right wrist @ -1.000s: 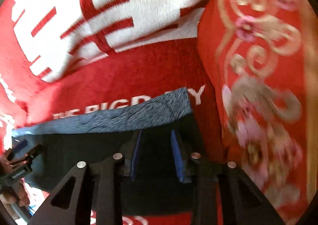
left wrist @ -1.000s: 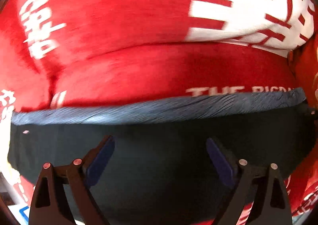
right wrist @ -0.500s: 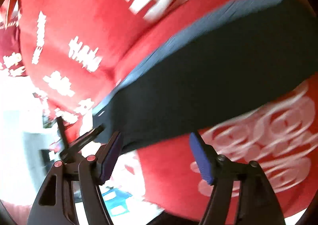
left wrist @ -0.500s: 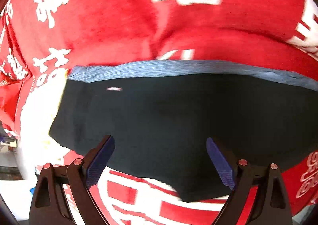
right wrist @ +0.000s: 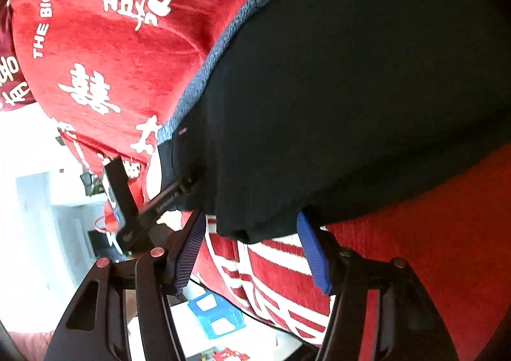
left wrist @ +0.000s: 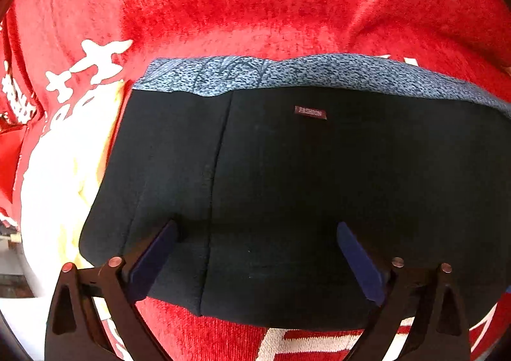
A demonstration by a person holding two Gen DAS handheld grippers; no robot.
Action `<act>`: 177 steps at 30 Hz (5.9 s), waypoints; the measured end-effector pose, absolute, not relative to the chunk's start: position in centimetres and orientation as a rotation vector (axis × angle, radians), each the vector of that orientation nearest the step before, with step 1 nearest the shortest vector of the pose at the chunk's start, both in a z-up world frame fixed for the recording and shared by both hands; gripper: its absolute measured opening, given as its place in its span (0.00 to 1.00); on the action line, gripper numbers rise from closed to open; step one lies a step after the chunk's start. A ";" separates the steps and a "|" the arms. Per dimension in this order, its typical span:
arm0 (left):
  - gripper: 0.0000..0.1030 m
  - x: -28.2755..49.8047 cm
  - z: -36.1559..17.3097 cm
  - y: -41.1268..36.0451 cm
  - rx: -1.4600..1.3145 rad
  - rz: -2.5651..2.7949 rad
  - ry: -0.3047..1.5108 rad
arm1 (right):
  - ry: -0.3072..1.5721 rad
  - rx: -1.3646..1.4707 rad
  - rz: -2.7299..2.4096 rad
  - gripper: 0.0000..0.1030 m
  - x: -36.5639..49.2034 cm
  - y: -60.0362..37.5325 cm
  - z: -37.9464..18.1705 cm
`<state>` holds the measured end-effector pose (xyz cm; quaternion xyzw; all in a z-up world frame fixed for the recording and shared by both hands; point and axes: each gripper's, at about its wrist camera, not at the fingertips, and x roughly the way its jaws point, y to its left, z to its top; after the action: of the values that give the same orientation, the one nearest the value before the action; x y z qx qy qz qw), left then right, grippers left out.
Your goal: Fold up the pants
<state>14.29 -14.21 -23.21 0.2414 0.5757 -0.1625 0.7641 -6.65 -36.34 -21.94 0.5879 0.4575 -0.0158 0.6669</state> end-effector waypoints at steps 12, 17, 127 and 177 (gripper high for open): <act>0.98 15.4 -23.3 -13.1 0.541 -0.465 1.261 | 0.980 1.418 -0.158 0.08 -6.3 -39.4 -21.1; 0.98 14.7 -23.6 -12.8 0.578 -0.499 1.227 | 1.083 1.278 -0.215 0.07 -7.9 -37.4 -21.8; 1.00 -6.7 -20.3 -47.6 0.615 -0.690 1.317 | 0.945 0.933 -0.599 0.59 -19.5 -65.6 -16.0; 1.00 -7.7 -20.1 -46.4 0.571 -0.665 1.297 | 0.551 1.376 -0.598 0.61 -31.4 -64.7 -19.6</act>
<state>-7.66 -46.44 -20.08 0.2572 0.5844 -0.2996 0.7089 -31.40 -64.75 -19.59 0.6172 0.2469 -0.2682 0.6973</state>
